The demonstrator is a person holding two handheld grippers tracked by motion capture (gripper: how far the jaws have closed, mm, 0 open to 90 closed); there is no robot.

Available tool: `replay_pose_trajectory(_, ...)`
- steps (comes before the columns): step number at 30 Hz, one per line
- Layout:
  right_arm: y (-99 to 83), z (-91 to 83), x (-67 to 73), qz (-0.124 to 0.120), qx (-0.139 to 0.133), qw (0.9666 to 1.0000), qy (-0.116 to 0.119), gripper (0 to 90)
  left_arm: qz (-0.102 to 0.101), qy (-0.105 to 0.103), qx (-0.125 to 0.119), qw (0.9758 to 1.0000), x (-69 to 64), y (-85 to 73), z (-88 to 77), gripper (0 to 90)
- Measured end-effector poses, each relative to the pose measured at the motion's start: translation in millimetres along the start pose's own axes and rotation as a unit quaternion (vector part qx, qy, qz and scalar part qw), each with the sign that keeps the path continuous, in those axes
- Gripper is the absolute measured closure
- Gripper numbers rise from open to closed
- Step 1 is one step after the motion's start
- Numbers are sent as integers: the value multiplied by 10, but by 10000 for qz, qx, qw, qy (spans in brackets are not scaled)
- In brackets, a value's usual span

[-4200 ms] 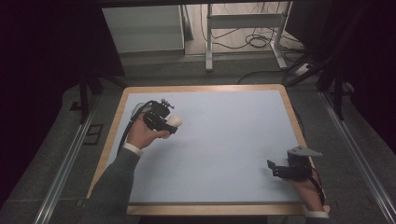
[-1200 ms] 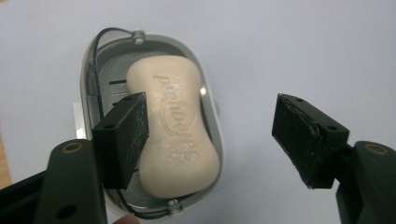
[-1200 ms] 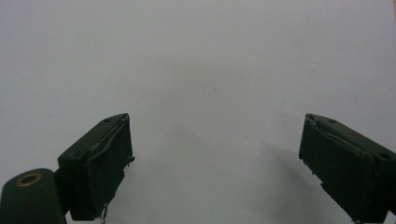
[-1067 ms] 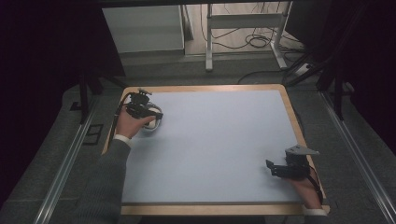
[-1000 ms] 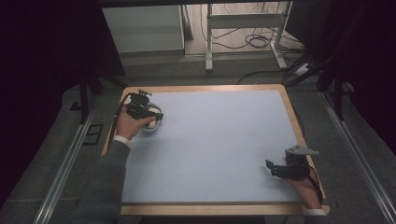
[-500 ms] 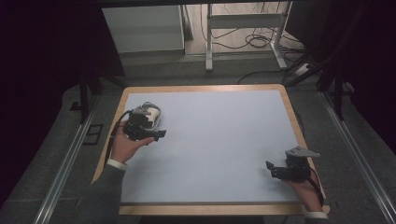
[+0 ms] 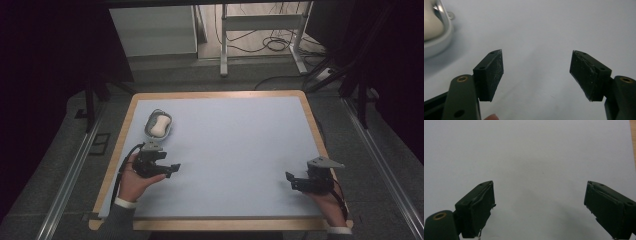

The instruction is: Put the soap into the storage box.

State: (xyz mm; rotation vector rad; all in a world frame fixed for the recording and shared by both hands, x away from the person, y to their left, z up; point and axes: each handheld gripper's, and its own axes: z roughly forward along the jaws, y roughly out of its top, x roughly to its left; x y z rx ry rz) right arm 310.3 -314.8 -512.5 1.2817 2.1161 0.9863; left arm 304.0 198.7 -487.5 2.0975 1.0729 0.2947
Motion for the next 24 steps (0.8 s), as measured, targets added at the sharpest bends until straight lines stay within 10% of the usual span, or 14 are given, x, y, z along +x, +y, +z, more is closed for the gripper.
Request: replay_pose_trajectory(24,-18,-7,33,-48,22,10000,-13,96,-20,99,46,9999,62,-118,29,266)
